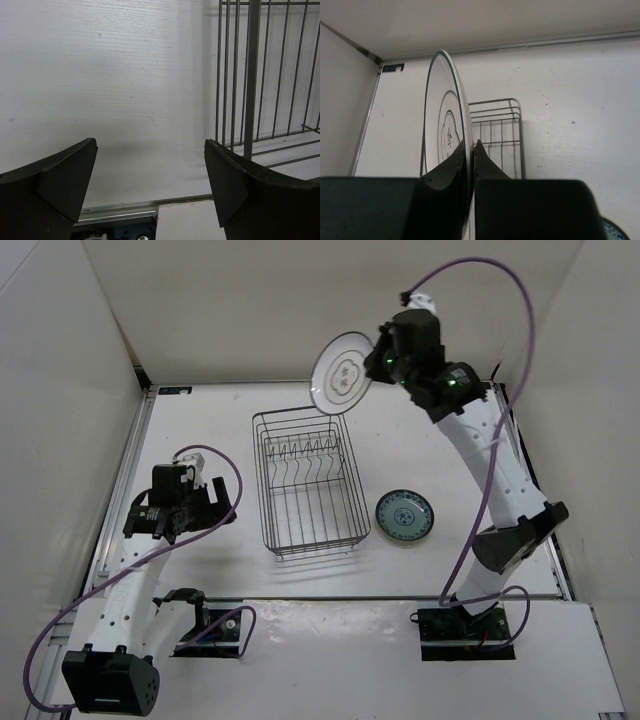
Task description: Unload the plates from the dish rack
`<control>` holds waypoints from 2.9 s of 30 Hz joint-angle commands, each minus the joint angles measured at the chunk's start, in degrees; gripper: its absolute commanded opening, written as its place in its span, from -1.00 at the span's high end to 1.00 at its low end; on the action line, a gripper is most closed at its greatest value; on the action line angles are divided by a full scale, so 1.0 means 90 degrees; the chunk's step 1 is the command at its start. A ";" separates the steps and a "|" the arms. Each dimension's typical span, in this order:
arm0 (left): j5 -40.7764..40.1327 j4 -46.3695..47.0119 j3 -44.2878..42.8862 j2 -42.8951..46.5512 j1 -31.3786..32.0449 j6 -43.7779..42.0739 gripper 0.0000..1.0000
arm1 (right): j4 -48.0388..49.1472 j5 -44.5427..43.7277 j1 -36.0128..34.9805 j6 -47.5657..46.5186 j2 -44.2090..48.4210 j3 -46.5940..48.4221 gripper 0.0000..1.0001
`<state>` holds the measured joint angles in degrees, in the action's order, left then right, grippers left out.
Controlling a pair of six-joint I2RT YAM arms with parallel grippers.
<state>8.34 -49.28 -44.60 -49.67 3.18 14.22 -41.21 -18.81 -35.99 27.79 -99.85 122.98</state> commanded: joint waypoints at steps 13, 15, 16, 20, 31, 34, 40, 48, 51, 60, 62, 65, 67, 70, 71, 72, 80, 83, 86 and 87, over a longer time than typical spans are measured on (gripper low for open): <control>0.0001 0.0055 0.0014 0.0001 0.0008 -0.0017 -0.98 | 0.3261 0.5468 0.4867 0.1903 -0.0347 -0.4494 1.00; -0.0009 0.0065 0.0024 0.0011 0.0008 -0.0017 -0.98 | 0.3339 0.5556 0.4887 0.1844 -0.0545 -0.4534 1.00; -0.0009 0.0055 0.0024 0.0011 0.0008 -0.0017 -0.98 | 0.3339 0.5605 0.4907 0.1834 -0.0855 -0.4553 1.00; -0.0008 0.0065 0.0033 -0.0018 0.0008 -0.0037 -0.98 | 0.3368 0.5616 0.4917 0.1815 -0.1180 -0.4786 1.00; 0.0021 0.0036 0.0014 -0.0087 0.0018 -0.0046 -0.98 | 0.1816 0.4776 0.4907 0.1111 -0.1698 -0.4612 0.19; 0.0001 0.0045 0.0024 -0.0087 0.0008 -0.0047 -0.98 | 0.1465 0.4444 0.4849 0.0955 -0.1484 -0.4397 0.13; -0.0009 0.0036 0.0014 -0.0106 0.0008 -0.0046 -0.98 | 0.0800 0.3506 0.4458 0.0263 -0.0654 -0.3822 0.06; -0.0087 0.0036 0.0014 -0.0106 0.0008 -0.0046 -0.98 | 0.0907 0.4257 0.2965 -0.0637 0.0225 -0.3498 -0.11; -0.0116 0.0036 0.0014 -0.0106 0.0008 -0.0046 -0.98 | 0.0868 0.4297 0.2437 -0.0695 0.0206 -0.3703 -0.14; -0.0126 0.0007 0.0014 -0.0116 0.0018 -0.0037 -0.98 | 0.1004 0.3496 0.1177 -0.0822 -0.0242 -0.4367 -0.14; -0.0116 0.0016 0.0014 -0.0155 0.0018 -0.0056 -0.98 | 0.0995 0.3408 0.1069 -0.0813 -0.0350 -0.4397 -0.14; -0.0096 0.0007 0.0004 -0.0136 0.0018 -0.0046 -0.98 | 0.1005 0.3311 0.0923 -0.0686 -0.0496 -0.4426 0.06; -0.0077 0.0016 0.0014 -0.0155 0.0008 -0.0047 -0.98 | 0.1034 0.3096 0.0884 -0.0442 -0.0546 -0.4455 0.25; -0.0077 0.0016 0.0014 -0.0155 0.0008 -0.0056 -0.98 | 0.1083 0.2774 0.0834 -0.0130 -0.0546 -0.4572 0.64; -0.0077 0.0016 0.0024 -0.0155 0.0018 -0.0056 -0.98 | 0.1122 0.2696 0.0796 -0.0071 -0.0526 -0.4601 0.69; -0.0077 0.0016 0.0014 -0.0155 0.0018 -0.0066 -0.98 | 0.1132 0.2502 0.0805 0.0036 -0.0468 -0.4631 0.78; -0.0028 0.0036 0.0014 -0.0155 0.0008 -0.0056 -0.98 | 0.1191 0.2129 0.0747 0.0349 -0.0262 -0.4846 1.00; -0.0038 0.0026 0.0004 -0.0165 0.0018 -0.0037 -0.98 | 0.1151 0.1885 0.0717 0.0457 -0.0253 -0.4855 1.00; -0.0038 0.0036 0.0024 -0.0136 0.0008 -0.0047 -0.98 | 0.1180 0.1836 0.0698 0.0545 -0.0233 -0.4904 1.00; -0.0047 0.0045 0.0014 -0.0135 0.0008 -0.0037 -0.98 | 0.1171 0.1826 0.0688 0.0555 -0.0233 -0.4895 1.00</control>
<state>7.73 -49.30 -44.58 -51.33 3.18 14.02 -30.22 1.43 -29.89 29.21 -103.04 80.03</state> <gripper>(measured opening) 0.992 0.045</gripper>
